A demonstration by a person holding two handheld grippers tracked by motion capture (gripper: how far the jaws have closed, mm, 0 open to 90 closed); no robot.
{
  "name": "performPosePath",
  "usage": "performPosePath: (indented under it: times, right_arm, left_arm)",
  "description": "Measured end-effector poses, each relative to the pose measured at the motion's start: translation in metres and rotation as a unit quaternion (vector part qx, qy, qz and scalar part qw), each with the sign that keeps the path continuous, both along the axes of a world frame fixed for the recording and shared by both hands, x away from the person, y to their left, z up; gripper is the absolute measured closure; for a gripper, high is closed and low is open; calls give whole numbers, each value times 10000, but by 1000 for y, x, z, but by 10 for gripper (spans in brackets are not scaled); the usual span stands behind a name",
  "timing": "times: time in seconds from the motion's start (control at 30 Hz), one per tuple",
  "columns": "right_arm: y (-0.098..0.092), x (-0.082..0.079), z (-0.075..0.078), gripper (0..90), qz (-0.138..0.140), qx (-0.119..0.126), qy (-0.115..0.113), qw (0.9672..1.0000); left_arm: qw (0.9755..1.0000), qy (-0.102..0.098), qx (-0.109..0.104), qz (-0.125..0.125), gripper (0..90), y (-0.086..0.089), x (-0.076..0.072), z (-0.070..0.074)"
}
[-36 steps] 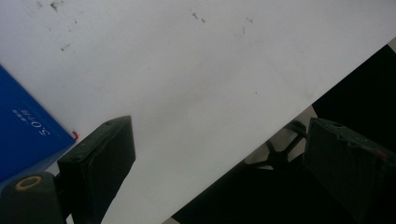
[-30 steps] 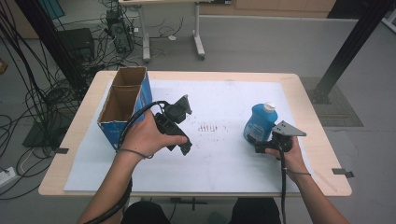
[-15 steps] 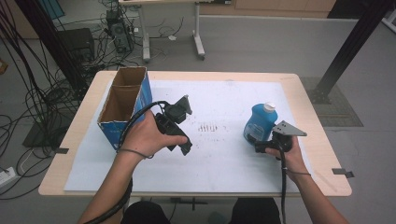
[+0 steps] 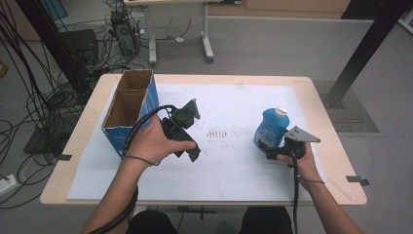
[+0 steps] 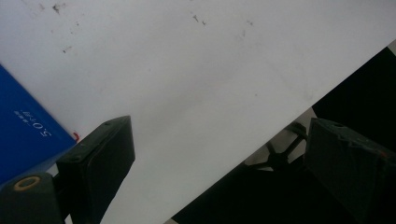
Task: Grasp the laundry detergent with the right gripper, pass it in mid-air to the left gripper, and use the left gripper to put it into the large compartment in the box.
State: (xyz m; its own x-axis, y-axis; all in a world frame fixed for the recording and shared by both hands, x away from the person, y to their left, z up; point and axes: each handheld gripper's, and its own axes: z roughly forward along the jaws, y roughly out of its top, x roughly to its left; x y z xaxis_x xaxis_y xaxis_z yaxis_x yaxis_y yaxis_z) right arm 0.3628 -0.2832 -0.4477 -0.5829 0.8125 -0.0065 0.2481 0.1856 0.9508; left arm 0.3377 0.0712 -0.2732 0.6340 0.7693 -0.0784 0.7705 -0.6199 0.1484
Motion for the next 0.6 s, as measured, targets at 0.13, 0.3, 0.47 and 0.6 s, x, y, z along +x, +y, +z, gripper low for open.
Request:
performPosePath:
  times: [0.13,0.3,0.47,0.6]
  right_arm:
    - [0,0,0,29,-5,8,-7,10000]
    - [0,0,0,29,-5,15,-3,10000]
    - [0,0,0,29,8,30,4,10000]
    - [1,1,-1,29,10,45,20,10000]
  left_arm:
    - [10000,2,-10,0,91,0,0,0]
    - [10000,9,-1,-3,91,0,0,0]
    - [10000,5,1,-14,92,0,0,0]
    - [10000,12,8,-8,92,-1,0,-1]
